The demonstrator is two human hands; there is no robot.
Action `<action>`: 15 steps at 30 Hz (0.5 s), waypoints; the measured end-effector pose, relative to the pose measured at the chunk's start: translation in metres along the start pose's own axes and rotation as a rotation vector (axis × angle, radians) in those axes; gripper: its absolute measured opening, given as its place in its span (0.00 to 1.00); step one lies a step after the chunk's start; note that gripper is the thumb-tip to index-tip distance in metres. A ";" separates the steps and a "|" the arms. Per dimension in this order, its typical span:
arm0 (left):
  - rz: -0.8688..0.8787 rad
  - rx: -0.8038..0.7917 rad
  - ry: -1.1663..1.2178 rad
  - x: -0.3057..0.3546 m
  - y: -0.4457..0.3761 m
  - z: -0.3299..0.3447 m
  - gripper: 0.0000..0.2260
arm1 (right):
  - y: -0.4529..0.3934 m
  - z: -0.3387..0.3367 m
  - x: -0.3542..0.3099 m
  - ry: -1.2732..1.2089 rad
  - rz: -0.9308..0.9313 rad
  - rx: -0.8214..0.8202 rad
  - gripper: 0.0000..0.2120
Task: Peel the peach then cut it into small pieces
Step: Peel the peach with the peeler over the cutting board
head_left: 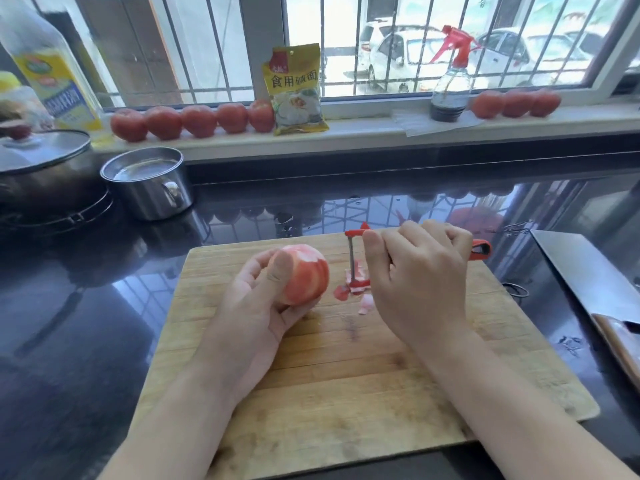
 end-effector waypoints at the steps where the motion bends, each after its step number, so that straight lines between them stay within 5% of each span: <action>1: 0.005 -0.012 -0.013 -0.001 0.000 0.000 0.44 | 0.001 -0.001 -0.006 -0.073 -0.021 0.013 0.23; 15: 0.061 -0.057 -0.063 -0.003 0.005 0.005 0.37 | 0.007 0.003 -0.015 -0.120 -0.083 -0.028 0.25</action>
Point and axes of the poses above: each hand's wrist, its own y-axis away from the middle knuckle, its own z-axis out of the palm, x = y × z, the point moved 4 cm from there along -y, towards the middle knuckle, and after that the axes turned 12 degrees about x, right-handed, at the moved point
